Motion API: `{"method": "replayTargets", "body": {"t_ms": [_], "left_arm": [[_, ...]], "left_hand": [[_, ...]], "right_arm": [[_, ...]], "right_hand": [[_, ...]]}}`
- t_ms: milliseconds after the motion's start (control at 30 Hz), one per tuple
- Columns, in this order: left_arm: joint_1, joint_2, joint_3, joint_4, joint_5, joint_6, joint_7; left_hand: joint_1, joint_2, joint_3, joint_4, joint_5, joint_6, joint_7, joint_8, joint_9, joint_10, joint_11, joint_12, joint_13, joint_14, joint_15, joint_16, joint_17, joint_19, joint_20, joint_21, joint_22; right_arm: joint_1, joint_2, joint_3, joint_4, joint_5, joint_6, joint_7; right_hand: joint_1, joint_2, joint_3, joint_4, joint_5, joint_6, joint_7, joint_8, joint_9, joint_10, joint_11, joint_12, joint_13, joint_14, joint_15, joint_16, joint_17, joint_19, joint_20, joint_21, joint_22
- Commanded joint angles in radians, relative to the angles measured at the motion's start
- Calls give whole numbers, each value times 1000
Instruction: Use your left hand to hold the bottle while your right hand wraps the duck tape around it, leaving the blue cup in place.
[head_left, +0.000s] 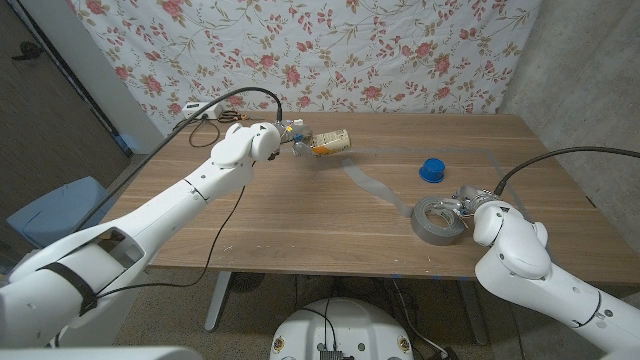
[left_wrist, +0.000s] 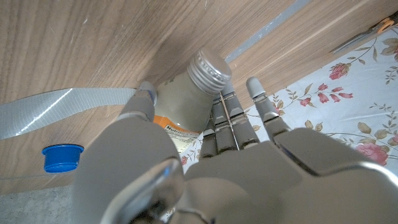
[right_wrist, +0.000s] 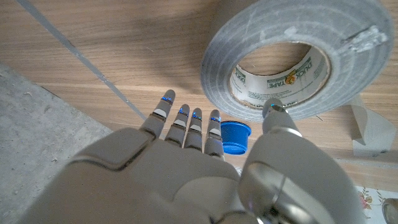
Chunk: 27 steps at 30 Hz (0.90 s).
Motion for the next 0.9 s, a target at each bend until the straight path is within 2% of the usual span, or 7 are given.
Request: {"method": "replayTargets", "body": {"t_ms": [33, 333, 367, 500, 667, 767, 900], "left_arm": [[-1, 2, -3, 1, -8, 0, 3], [8, 9, -9, -10, -15, 2, 8], [9, 10, -9, -13, -14, 4, 7], [14, 14, -11, -19, -14, 9, 6], [19, 19, -14, -27, -16, 11, 7], [22, 21, -15, -31, -17, 12, 7], [25, 24, -18, -37, -17, 13, 8]], "left_hand": [[152, 160, 278, 269, 1, 202, 87, 426, 169, 6, -12, 29, 2, 1, 0, -5, 5, -8, 3, 9, -1], [152, 160, 278, 268, 0, 203, 86, 426, 166, 6, -11, 31, 1, 2, 2, -7, 7, -12, 3, 18, -4], [152, 160, 278, 268, 0, 203, 85, 425, 164, 5, -14, 31, 1, 1, 3, -7, 8, -12, 4, 19, -4], [152, 160, 278, 268, -1, 203, 85, 425, 163, 4, -12, 31, -1, 2, 3, -8, 9, -14, 4, 23, -5], [151, 160, 278, 268, -2, 200, 87, 427, 166, 4, -13, 32, -2, 3, 3, -9, 10, -17, 4, 29, -7], [152, 160, 278, 267, -2, 200, 86, 428, 167, 4, -11, 34, -2, 2, 2, -10, 11, -18, 4, 33, -8], [152, 160, 278, 267, -3, 199, 85, 427, 166, 5, -10, 36, -2, 3, 2, -11, 12, -20, 4, 37, -10]], "right_arm": [[115, -39, -152, 34, -64, -66, 61], [161, -27, -206, 73, -141, -66, 155], [161, -21, -205, 78, -146, -66, 158], [178, -16, -227, 93, -184, -66, 186], [196, -20, -244, 102, -187, -66, 204], [198, -14, -248, 113, -214, -66, 223], [202, -8, -261, 131, -256, -66, 248]], "right_hand": [[62, -1, 20, -1, 16, 16, -4, 13, 4, 32, 1, 15, 4, 29, -24, 15, 4, 33, -7, -1, 5], [155, 6, 40, 3, 26, 47, -13, 21, 4, 70, -6, 26, 8, 92, -52, 42, 14, 79, -19, 2, 7], [182, 19, 48, 7, 26, 64, -13, 25, 4, 89, -16, 32, 9, 120, -60, 56, 20, 96, -29, 4, 8], [255, 44, 54, 13, 17, 152, -28, 46, 4, 175, -6, 56, 17, 216, -101, 113, 47, 163, -54, 19, 12], [297, 54, 48, 15, 9, 219, -39, 59, 5, 230, -18, 71, 25, 275, -125, 160, 75, 204, -67, 32, 15], [342, 70, 47, 13, 5, 269, -40, 68, 5, 284, -13, 89, 33, 325, -141, 207, 105, 235, -90, 45, 19], [471, 90, 45, 1, 2, 365, -69, 79, 9, 363, -27, 126, 58, 414, -187, 327, 208, 285, -127, 76, 26]]}}
